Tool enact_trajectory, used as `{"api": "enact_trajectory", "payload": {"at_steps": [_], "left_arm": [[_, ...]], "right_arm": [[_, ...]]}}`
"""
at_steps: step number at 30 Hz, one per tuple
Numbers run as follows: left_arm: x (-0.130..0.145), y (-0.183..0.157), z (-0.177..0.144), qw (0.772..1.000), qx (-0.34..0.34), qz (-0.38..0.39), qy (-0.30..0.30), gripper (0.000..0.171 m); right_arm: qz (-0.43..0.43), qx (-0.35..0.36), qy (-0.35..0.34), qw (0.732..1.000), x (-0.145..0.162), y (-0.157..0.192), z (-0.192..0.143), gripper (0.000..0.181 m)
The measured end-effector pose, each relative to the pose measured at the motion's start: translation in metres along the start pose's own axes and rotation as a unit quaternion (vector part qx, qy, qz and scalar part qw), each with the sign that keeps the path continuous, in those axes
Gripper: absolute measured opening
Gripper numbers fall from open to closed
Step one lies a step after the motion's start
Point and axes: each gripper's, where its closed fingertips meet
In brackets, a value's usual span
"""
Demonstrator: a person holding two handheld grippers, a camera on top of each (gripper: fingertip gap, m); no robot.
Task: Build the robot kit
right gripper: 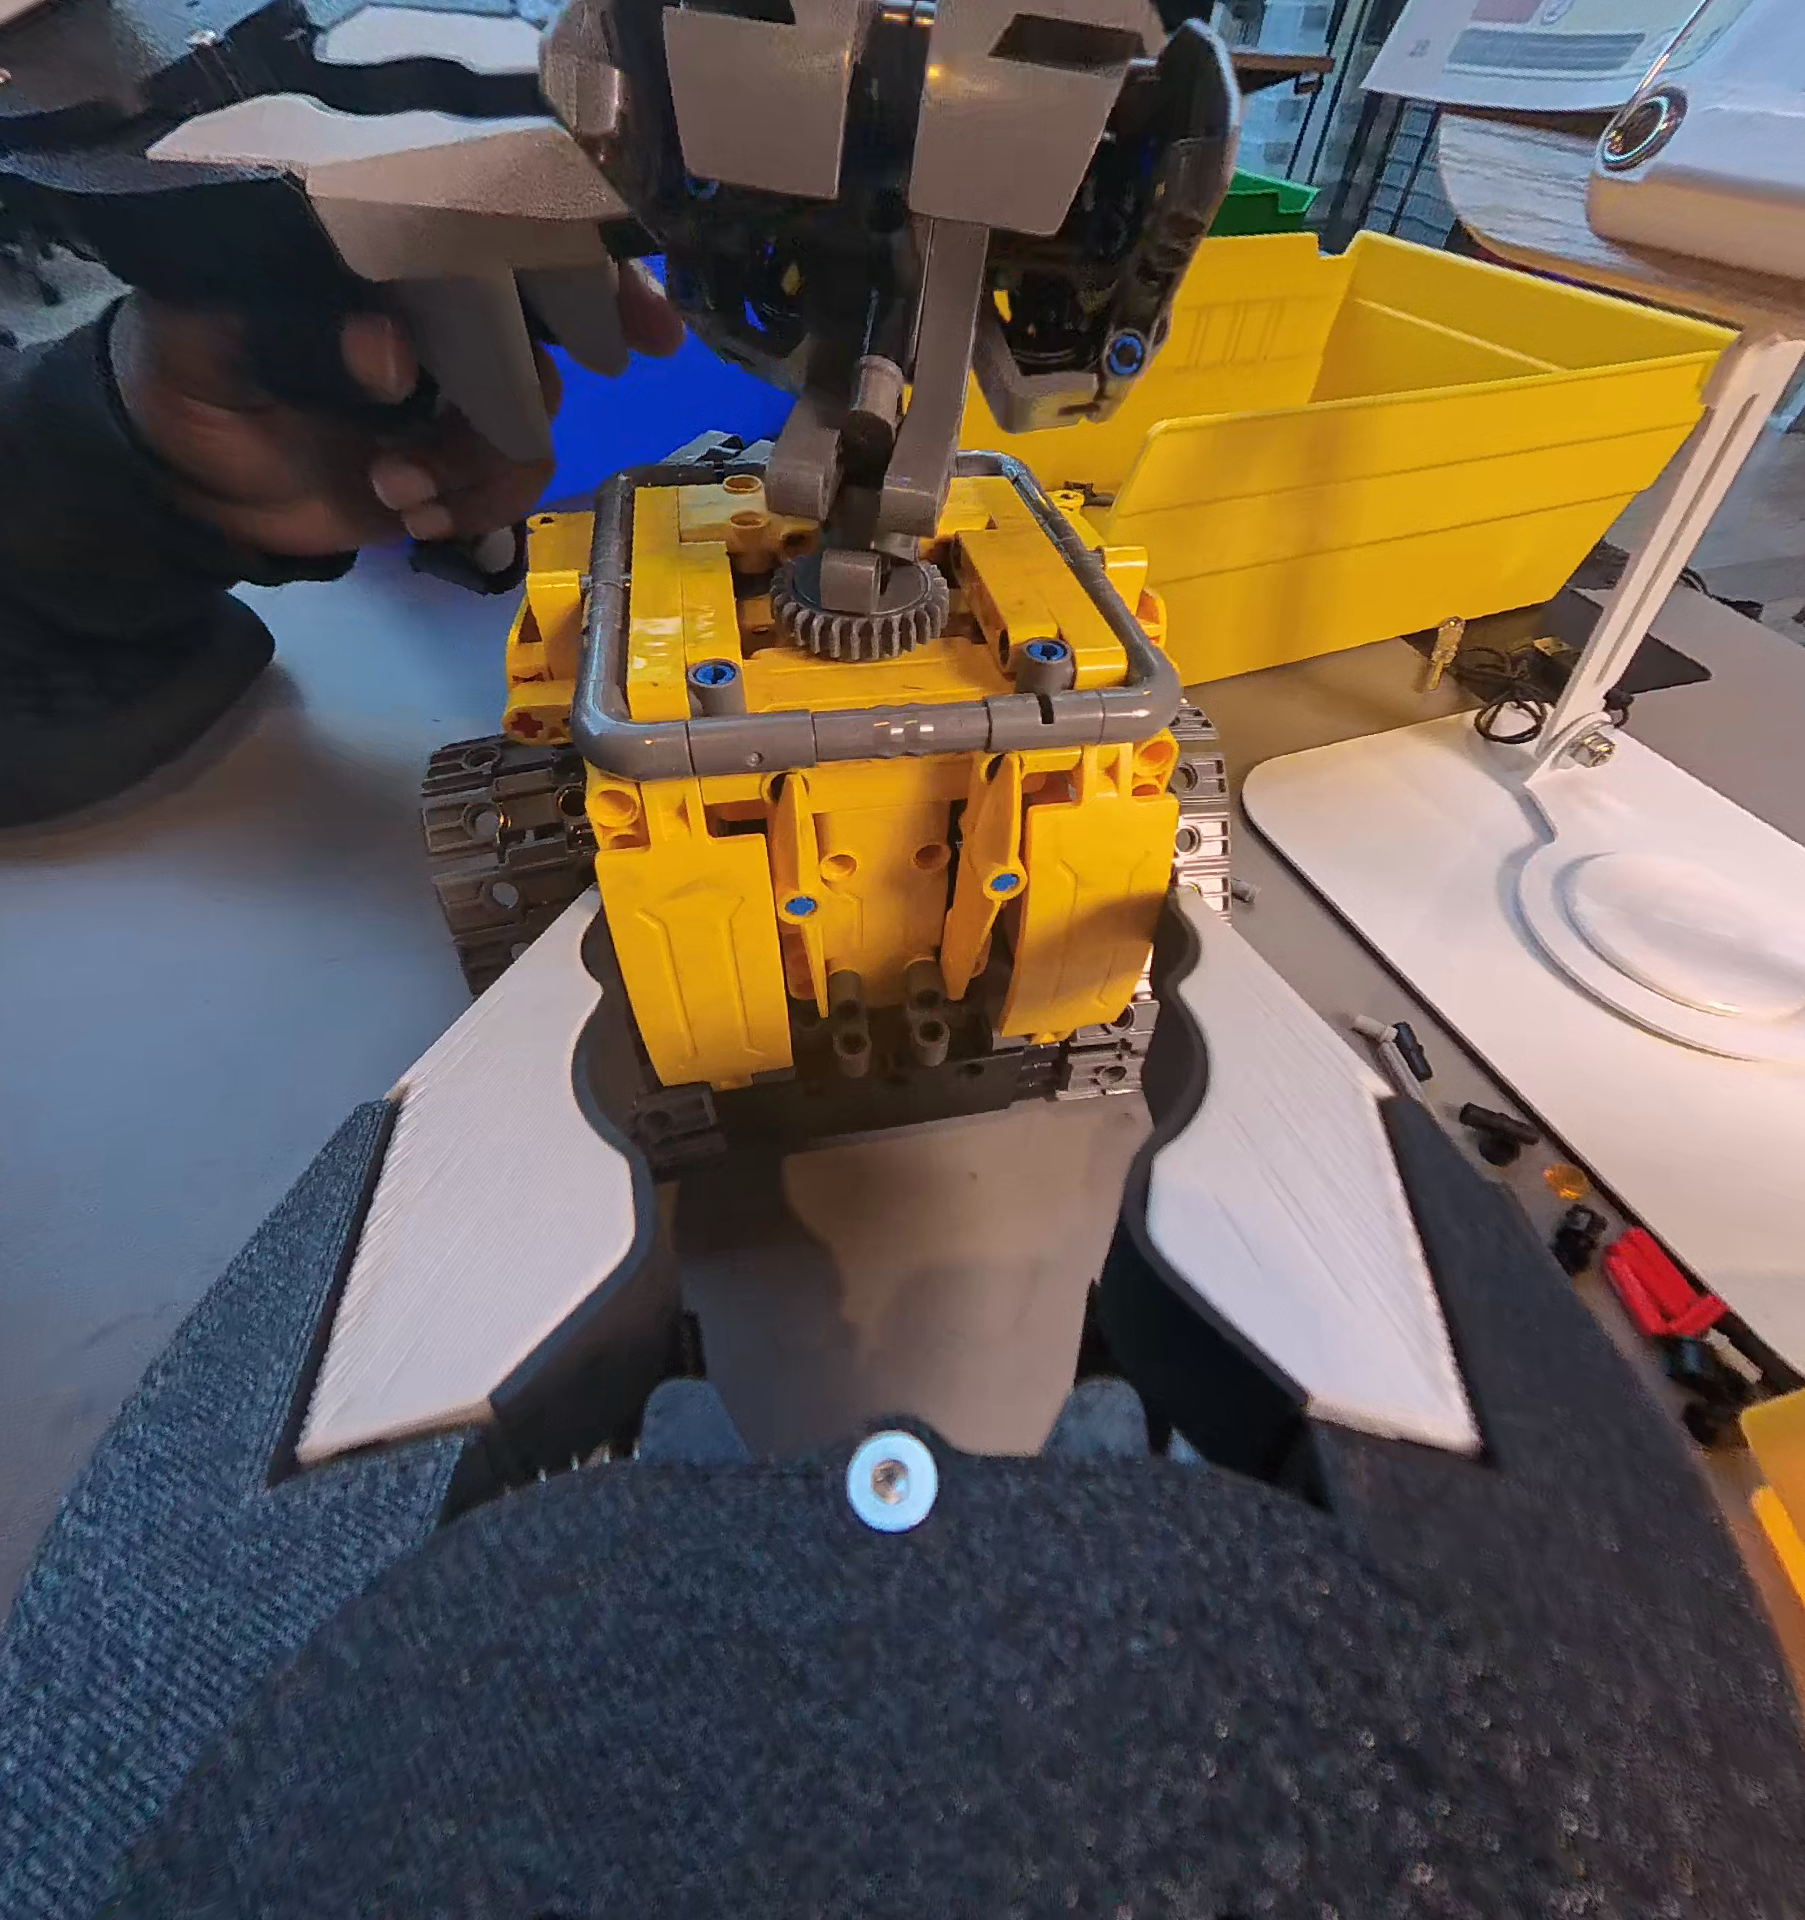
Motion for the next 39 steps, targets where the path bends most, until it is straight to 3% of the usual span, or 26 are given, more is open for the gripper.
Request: {"api": "enact_trajectory", "payload": {"at_steps": [16,29,39], "left_arm": [[0.012,0.000,0.004,0.999,0.022,-0.046,0.013,0.039],[0.016,-0.004,0.010,0.999,0.014,-0.049,0.013,0.040],[0.008,-0.005,0.010,1.000,-0.005,-0.007,-0.003,0.039]], "right_arm": [[0.004,0.038,0.014,0.999,0.000,0.009,-0.002,0.101],[0.020,0.056,0.020,0.998,-0.002,0.012,0.000,0.100],[0.022,0.055,0.017,0.998,-0.001,0.012,0.000,0.100]]}}
Point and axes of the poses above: each gripper's, where its closed fingertips meet, z out along the fingers, x out of its underside, y = z × x across the jaws, and after that the axes turned 13 degrees about -x, right-handed
